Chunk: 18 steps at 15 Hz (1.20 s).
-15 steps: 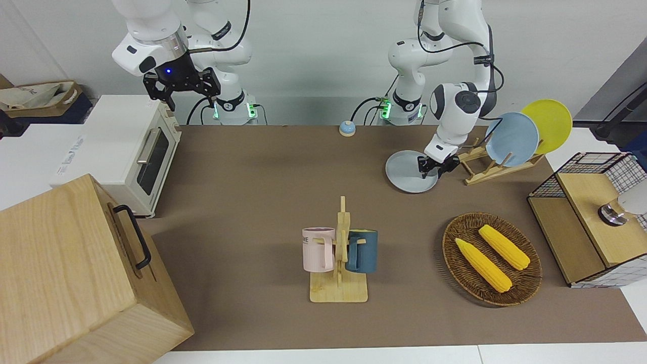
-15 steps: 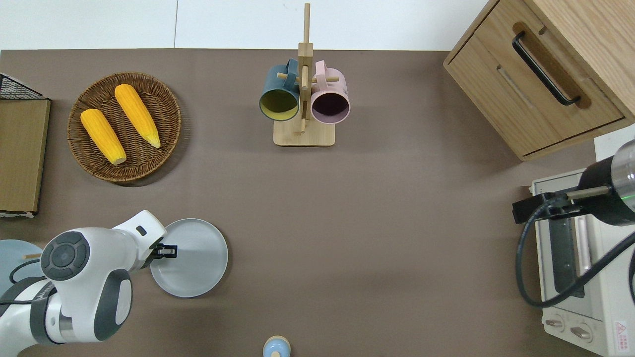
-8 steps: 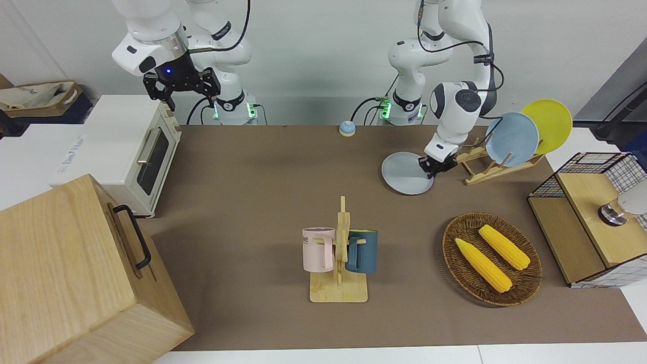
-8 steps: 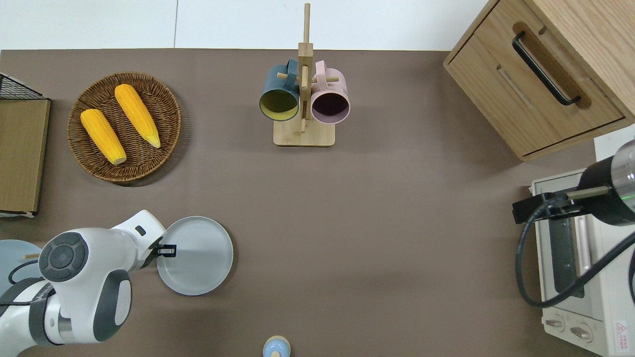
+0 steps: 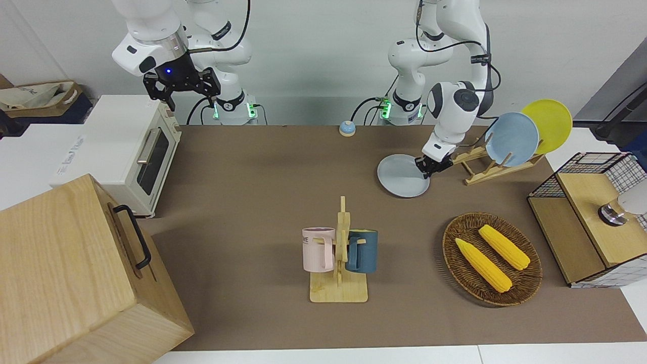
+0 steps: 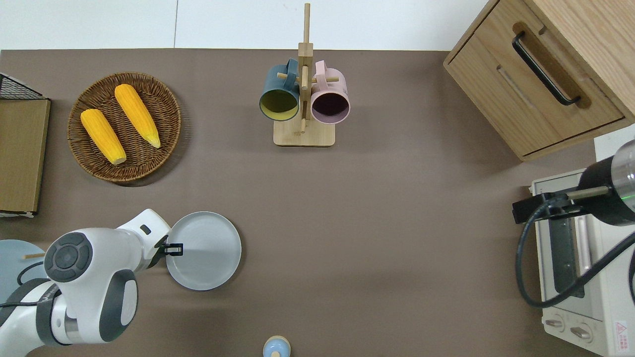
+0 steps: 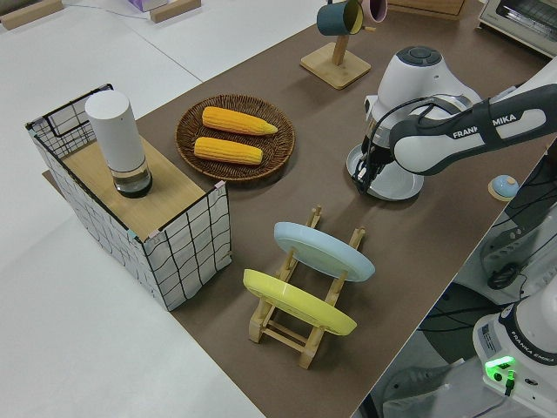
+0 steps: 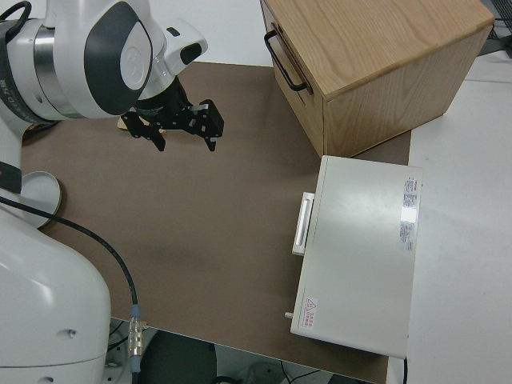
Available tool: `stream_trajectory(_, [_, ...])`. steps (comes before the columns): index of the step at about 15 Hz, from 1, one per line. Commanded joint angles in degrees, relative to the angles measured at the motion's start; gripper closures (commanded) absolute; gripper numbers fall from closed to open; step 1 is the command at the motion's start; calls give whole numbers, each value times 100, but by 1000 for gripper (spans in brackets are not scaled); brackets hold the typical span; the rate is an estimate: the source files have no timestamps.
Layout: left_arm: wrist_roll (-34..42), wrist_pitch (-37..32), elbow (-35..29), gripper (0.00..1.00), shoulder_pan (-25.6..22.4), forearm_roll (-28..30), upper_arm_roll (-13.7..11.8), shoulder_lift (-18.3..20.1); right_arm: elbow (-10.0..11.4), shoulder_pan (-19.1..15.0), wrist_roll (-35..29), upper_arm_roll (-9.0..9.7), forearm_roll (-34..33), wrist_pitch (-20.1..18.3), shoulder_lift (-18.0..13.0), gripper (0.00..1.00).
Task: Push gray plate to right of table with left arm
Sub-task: 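Push the gray plate with the left gripper away from the dish rack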
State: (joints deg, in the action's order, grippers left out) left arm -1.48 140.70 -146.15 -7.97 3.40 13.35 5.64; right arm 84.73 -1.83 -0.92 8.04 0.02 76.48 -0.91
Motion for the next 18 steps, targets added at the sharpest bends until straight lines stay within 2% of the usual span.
stream_trajectory(1, [-563,107,-37,1000,427,73,-17,-107,-53,-115,-66,92,25,-89,-14,17])
stream_trajectory(12, [-810,107,42,1000,533,196,-8,-142,-53,-107,-66,92,25,-89,-14,17])
stream_trajectory(18, [-1477,98,42,1000,1007,196,-8,-133,-53,-107,-66,92,25,-89,-14,17])
